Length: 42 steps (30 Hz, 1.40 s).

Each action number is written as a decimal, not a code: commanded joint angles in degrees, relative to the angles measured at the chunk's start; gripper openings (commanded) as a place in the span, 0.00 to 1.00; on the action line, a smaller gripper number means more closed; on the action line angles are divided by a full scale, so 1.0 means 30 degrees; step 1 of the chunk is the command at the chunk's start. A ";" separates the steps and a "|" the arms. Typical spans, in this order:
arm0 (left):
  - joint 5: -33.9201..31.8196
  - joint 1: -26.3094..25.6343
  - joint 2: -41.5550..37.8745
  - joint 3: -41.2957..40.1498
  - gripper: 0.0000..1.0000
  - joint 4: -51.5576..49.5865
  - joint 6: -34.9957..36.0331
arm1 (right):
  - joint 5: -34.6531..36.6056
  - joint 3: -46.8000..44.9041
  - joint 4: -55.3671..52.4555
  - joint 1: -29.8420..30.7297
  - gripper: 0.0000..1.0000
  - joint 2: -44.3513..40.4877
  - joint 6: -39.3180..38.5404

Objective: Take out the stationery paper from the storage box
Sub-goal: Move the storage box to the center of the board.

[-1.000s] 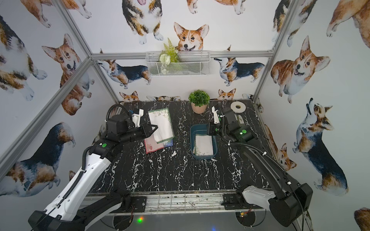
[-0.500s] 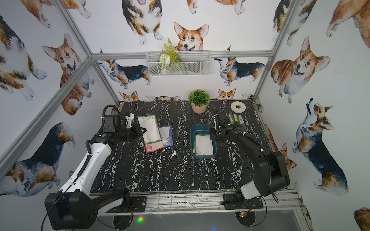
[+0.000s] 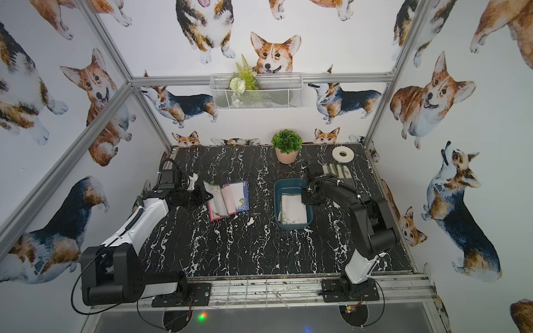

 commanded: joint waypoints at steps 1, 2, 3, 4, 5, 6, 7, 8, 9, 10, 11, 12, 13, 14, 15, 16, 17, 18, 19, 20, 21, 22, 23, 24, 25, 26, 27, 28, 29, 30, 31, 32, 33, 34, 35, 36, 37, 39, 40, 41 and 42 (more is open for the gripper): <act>-0.1161 0.0033 -0.0011 -0.0180 0.24 0.0133 0.0244 | 0.0317 0.0221 0.0311 0.0013 0.08 0.0246 -0.0062; -0.1340 0.0068 -0.0063 -0.0223 0.30 0.0137 0.0202 | 0.0433 0.0256 0.0355 0.0013 0.02 0.0274 -0.0048; -0.1430 0.0031 -0.0115 -0.0225 0.35 0.0137 0.0193 | 0.0560 0.0309 0.0387 0.0013 0.00 0.0260 -0.0047; -0.1615 0.0051 -0.0180 -0.0199 0.42 0.0059 0.0200 | 0.0699 0.0371 0.0408 0.0013 0.00 0.0257 -0.0047; -0.1798 0.0037 -0.0290 -0.0167 0.48 -0.0030 0.0222 | 0.0877 0.0523 0.0401 0.0013 0.00 0.0304 -0.0047; -0.1869 0.0027 -0.0421 -0.0138 0.52 -0.0061 0.0251 | 0.0969 0.0698 0.0385 -0.0012 0.00 0.0388 -0.0047; -0.1951 0.0031 -0.0615 -0.0113 0.57 -0.0068 0.0259 | 0.1039 0.0939 0.0377 -0.0016 0.00 0.0517 -0.0091; -0.2001 0.0046 -0.0858 -0.0108 0.61 -0.0068 0.0273 | 0.1064 0.1212 0.0377 -0.0067 0.00 0.0675 -0.0148; -0.2036 0.0043 -0.1086 -0.0066 0.64 -0.0144 0.0287 | 0.1074 0.1501 0.0372 -0.0102 0.00 0.0889 -0.0257; -0.2204 0.0027 -0.1417 0.0029 0.66 -0.0317 0.0314 | 0.1056 0.1921 0.0293 -0.0211 0.00 0.1214 -0.0386; -0.2383 0.0035 -0.1816 0.0135 0.69 -0.0500 0.0372 | 0.1132 0.2431 0.0145 -0.0346 0.00 0.1595 -0.0504; -0.2580 0.0028 -0.2164 0.0252 0.70 -0.0738 0.0404 | 0.1127 0.2899 0.0011 -0.0487 0.00 0.1922 -0.0634; -0.2769 0.0027 -0.2584 0.0427 0.72 -0.1054 0.0503 | 0.0985 0.3416 -0.0104 -0.0642 0.00 0.2323 -0.0787; -0.2894 0.0027 -0.2996 0.0597 0.74 -0.1320 0.0600 | 0.0786 0.3867 -0.0138 -0.0793 0.00 0.2693 -0.0906; -0.2955 0.0028 -0.3328 0.0742 0.76 -0.1558 0.0688 | 0.0660 0.4260 -0.0152 -0.0885 0.00 0.2984 -0.0995; -0.3031 0.0028 -0.3622 0.0932 0.78 -0.1874 0.0820 | 0.0500 0.4627 -0.0184 -0.0974 0.00 0.3309 -0.1083; -0.3119 0.0053 -0.3800 0.1201 0.79 -0.2321 0.0970 | 0.0428 0.4955 -0.0194 -0.1008 0.00 0.3630 -0.1171; -0.3138 0.0036 -0.3919 0.1384 0.79 -0.2661 0.1092 | 0.0421 0.5255 -0.0329 -0.1016 0.00 0.3911 -0.1215; -0.2955 0.0038 -0.4057 0.1501 0.79 -0.2823 0.1166 | 0.0431 0.5580 -0.0559 -0.1037 0.04 0.4130 -0.1277; -0.2287 0.0044 -0.4282 0.1387 0.79 -0.2556 0.0998 | 0.0320 0.5780 -0.0751 -0.1034 0.17 0.4151 -0.1238; -0.1370 0.0035 -0.4557 0.1064 0.78 -0.1900 0.0654 | 0.0192 0.5824 -0.0803 -0.1012 0.27 0.3958 -0.1116; -0.0221 0.0028 -0.4956 0.0441 0.75 -0.0608 -0.0022 | -0.0014 0.5683 -0.0613 -0.0986 0.35 0.3494 -0.0988; 0.0754 0.0042 -0.5410 -0.0421 0.74 0.1163 -0.1157 | -0.0465 0.5380 -0.0243 -0.0985 0.43 0.2812 -0.0807; 0.1424 0.0039 -0.5803 -0.1163 0.73 0.3053 -0.2368 | -0.0966 0.5077 0.0145 -0.0983 0.50 0.2109 -0.0609; 0.2097 -0.0067 -0.6216 -0.2709 0.72 0.5512 -0.3842 | -0.1738 0.4616 0.0703 -0.0983 0.52 0.1174 -0.0370; 0.2385 -0.0178 -0.6547 -0.3576 0.71 0.7693 -0.5145 | -0.2651 0.4059 0.1366 -0.0983 0.54 0.0193 -0.0065; 0.2258 -0.0326 -0.6798 -0.4102 0.70 0.8979 -0.5990 | -0.3354 0.3782 0.1642 -0.0983 0.51 -0.0564 0.0170; 0.2032 -0.0523 -0.7039 -0.4344 0.69 0.9683 -0.6457 | -0.4031 0.3533 0.1960 -0.0983 0.39 -0.1460 0.0559; 0.1787 -0.0706 -0.7261 -0.4265 0.69 0.9738 -0.6444 | -0.4590 0.3225 0.2344 -0.0983 0.27 -0.2368 0.0869; 0.1538 -0.0856 -0.7475 -0.4097 0.69 0.9458 -0.6235 | -0.5007 0.2928 0.2723 -0.0983 0.17 -0.3116 0.1132; 0.1268 -0.0960 -0.7736 -0.3833 0.69 0.8968 -0.5942 | -0.4960 0.2572 0.3121 -0.0983 0.09 -0.4167 0.1688; 0.1080 -0.0984 -0.7969 -0.3629 0.69 0.8497 -0.5691 | -0.4531 0.2191 0.3533 -0.0983 0.07 -0.5143 0.2273; 0.0895 -0.0979 -0.8235 -0.3433 0.69 0.7997 -0.5455 | -0.4052 0.1576 0.4198 -0.1023 0.05 -0.6322 0.3005; 0.0727 -0.0981 -0.8452 -0.3281 0.69 0.7616 -0.5251 | -0.3631 0.1030 0.4668 -0.1081 0.03 -0.7300 0.3804; 0.0602 -0.0992 -0.8705 -0.3166 0.69 0.7276 -0.5108 | -0.3533 0.0353 0.5209 -0.1318 0.06 -0.8414 0.4998; 0.0503 -0.0967 -0.8878 -0.3105 0.69 0.7123 -0.5093 | -0.3913 -0.0605 0.6291 -0.1729 0.06 -0.9478 0.6313; 0.0480 -0.0975 -0.9052 -0.3082 0.69 0.7081 -0.5124 | -0.4496 -0.1587 0.7279 -0.2326 0.09 -1.0306 0.7750; 0.0458 -0.0980 -0.9367 -0.3027 0.69 0.7102 -0.5370 | -0.7578 -0.4013 1.0078 -0.4747 0.17 -1.1722 1.2058; 0.0508 -0.0973 -0.9486 -0.2983 0.69 0.7135 -0.5503 | -0.9728 -0.5087 1.1661 -0.6136 0.19 -1.1718 1.4030; 0.0552 -0.0990 -0.9602 -0.2924 0.69 0.7113 -0.5591 | -1.2617 -0.6345 1.4795 -0.7475 0.19 -1.1327 1.5973; 0.0555 -0.0976 -0.9764 -0.2843 0.69 0.7056 -0.5657 | -1.5490 -0.8018 2.0775 -0.8526 0.14 -1.0201 1.8330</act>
